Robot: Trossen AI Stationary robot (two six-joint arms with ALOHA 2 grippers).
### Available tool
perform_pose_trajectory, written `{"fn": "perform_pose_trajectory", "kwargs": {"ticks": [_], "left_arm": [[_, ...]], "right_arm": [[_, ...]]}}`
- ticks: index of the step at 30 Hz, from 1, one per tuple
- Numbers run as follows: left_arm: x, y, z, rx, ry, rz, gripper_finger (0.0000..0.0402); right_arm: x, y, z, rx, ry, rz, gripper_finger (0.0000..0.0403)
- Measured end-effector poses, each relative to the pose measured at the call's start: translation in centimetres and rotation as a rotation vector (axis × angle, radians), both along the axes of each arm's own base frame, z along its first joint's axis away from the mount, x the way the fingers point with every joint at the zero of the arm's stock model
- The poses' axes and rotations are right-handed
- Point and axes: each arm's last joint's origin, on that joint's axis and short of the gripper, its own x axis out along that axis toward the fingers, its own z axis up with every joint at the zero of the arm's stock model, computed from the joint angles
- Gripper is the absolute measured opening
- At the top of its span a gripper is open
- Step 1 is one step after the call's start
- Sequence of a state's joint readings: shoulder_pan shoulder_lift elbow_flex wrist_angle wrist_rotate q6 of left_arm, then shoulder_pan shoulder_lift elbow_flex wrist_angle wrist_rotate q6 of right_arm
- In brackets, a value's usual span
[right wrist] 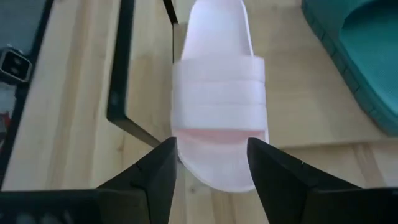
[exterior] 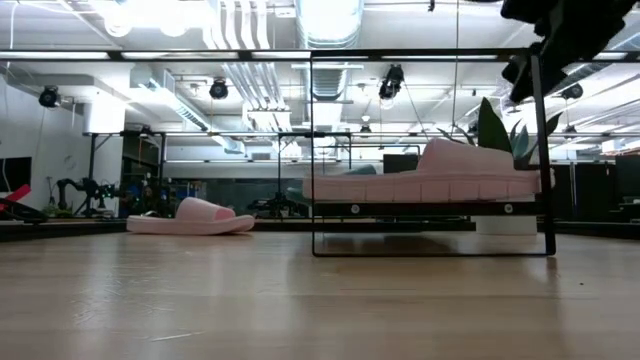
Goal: Pick and place slides into the shelf
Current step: Put the bottom pink slipper on the shelf
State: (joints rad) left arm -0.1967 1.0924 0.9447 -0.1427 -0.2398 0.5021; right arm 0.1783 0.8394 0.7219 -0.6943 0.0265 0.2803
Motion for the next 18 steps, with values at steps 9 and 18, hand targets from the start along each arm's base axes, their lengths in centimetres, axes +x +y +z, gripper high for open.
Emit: {"fn": "perform_pose_trajectory", "kwargs": {"ticks": [9, 18], "left_arm": [[-0.1, -0.1, -3.0, -0.128, 0.14, 0.02, 0.0242], [1.6, -0.7, -10.0, -0.074, 0.329, -0.035, 0.0242]], "right_arm": [[1.1, 0.2, 1.6, -0.002, -0.151, 0.026, 0.0178], [1.8, 0.3, 1.3, -0.057, -0.144, 0.075, 0.0178]]}}
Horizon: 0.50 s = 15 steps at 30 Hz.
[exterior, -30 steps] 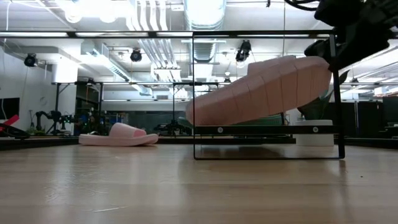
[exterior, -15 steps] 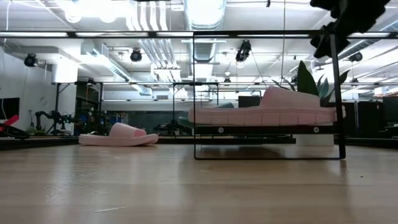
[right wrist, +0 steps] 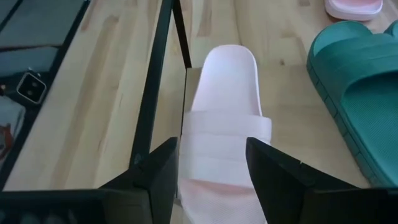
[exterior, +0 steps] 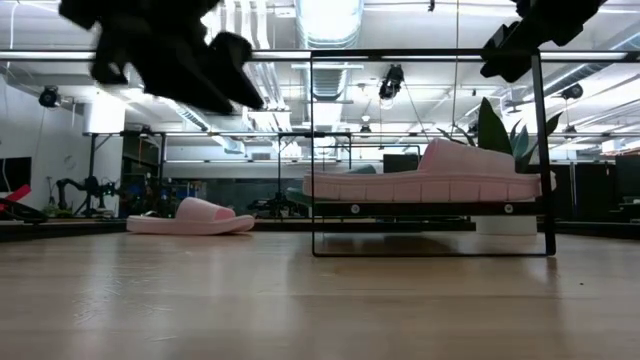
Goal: Pick and place slides into the shelf
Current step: Put the bottom pink slipper on the shelf
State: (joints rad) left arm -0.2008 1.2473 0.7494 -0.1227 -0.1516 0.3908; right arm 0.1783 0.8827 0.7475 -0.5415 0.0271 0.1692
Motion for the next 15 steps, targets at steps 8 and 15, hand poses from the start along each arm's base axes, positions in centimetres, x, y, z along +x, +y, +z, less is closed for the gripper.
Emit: {"fn": "perform_pose_trajectory", "kwargs": {"ticks": [8, 15], "left_arm": [[3.1, 0.0, -3.9, 0.323, -0.01, 0.043, 0.0242], [4.8, -0.3, -6.1, 0.461, 0.039, -0.01, 0.0242]], "right_arm": [[0.5, 0.1, -0.6, -0.01, 0.034, 0.003, 0.0178], [0.6, 0.1, -0.6, -0.011, 0.036, 0.004, 0.0178]]}}
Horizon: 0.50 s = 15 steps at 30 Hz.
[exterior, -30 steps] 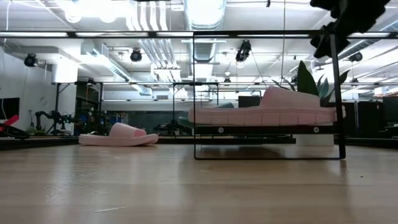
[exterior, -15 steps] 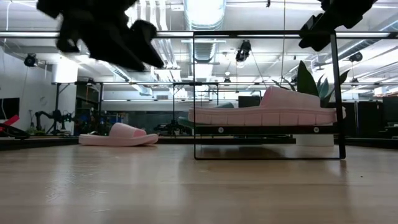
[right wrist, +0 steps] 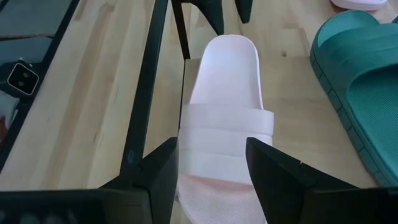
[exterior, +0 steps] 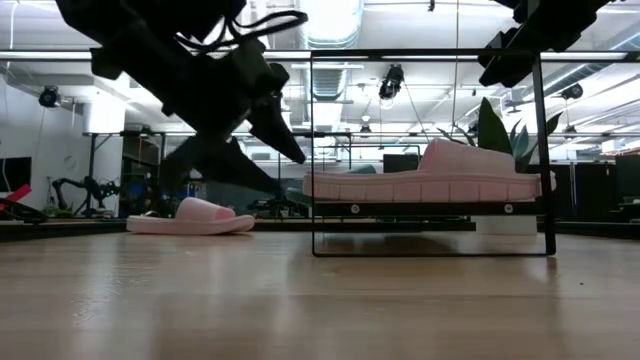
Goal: Pick and place slides into the shelf
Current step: Put the bottom pink slipper on the shelf
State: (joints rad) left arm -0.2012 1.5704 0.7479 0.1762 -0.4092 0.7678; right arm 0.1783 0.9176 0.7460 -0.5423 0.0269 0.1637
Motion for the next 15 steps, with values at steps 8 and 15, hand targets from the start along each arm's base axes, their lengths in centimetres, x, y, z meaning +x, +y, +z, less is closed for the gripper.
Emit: {"fn": "perform_pose_trajectory", "kwargs": {"ticks": [8, 15], "left_arm": [[0.84, -0.2, -0.64, 0.077, -0.026, -0.025, 0.0242], [0.95, -0.4, -0.43, 0.039, -0.041, -0.077, 0.0242]], "right_arm": [[0.0, 0.0, -0.07, -0.006, 0.001, 0.005, 0.0178], [-0.03, 0.0, -0.21, -0.009, 0.006, 0.007, 0.0178]]}}
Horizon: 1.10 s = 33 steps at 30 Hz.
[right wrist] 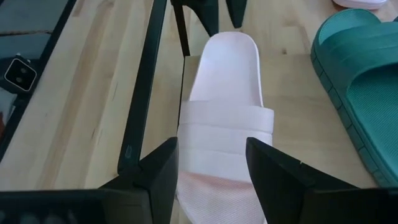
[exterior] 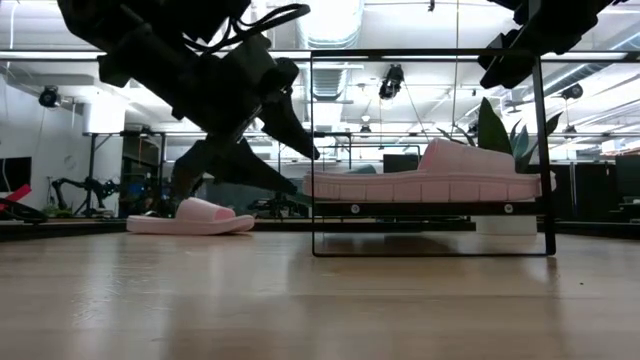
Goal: Pick and place slides into the shelf
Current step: Put the bottom pink slipper on the shelf
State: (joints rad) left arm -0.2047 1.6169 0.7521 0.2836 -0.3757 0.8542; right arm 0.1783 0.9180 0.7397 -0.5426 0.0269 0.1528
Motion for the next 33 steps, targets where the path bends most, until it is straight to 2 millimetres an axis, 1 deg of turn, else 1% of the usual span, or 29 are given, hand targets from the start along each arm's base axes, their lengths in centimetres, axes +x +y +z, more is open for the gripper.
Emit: {"fn": "perform_pose_trajectory", "kwargs": {"ticks": [4, 11, 15, 21, 28, 33], "left_arm": [[-0.05, -0.04, -0.18, -0.01, 0.015, -0.019, 0.023], [-0.03, -0.05, -0.16, -0.014, 0.014, -0.023, 0.0173], [-0.02, -0.06, -0.13, -0.017, 0.01, -0.023, 0.0156], [-0.01, 0.0, -0.13, -0.015, 0.008, -0.018, 0.0158], [0.0, 0.14, -0.17, -0.022, 0.003, -0.01, 0.0195], [0.39, 0.1, 0.33, -0.062, -0.07, -0.012, 0.0203]], "right_arm": [[-0.02, 0.0, -0.12, -0.001, 0.004, 0.0, 0.0178], [-0.03, 0.0, -0.17, -0.001, 0.005, 0.0, 0.0178], [-0.03, 0.0, -0.17, -0.001, 0.005, 0.0, 0.0178], [-0.03, 0.0, -0.17, -0.001, 0.005, 0.0, 0.0178], [-0.03, 0.0, -0.17, -0.001, 0.005, 0.0, 0.0178], [-0.03, 0.0, -0.17, -0.001, 0.005, 0.0, 0.0178]]}}
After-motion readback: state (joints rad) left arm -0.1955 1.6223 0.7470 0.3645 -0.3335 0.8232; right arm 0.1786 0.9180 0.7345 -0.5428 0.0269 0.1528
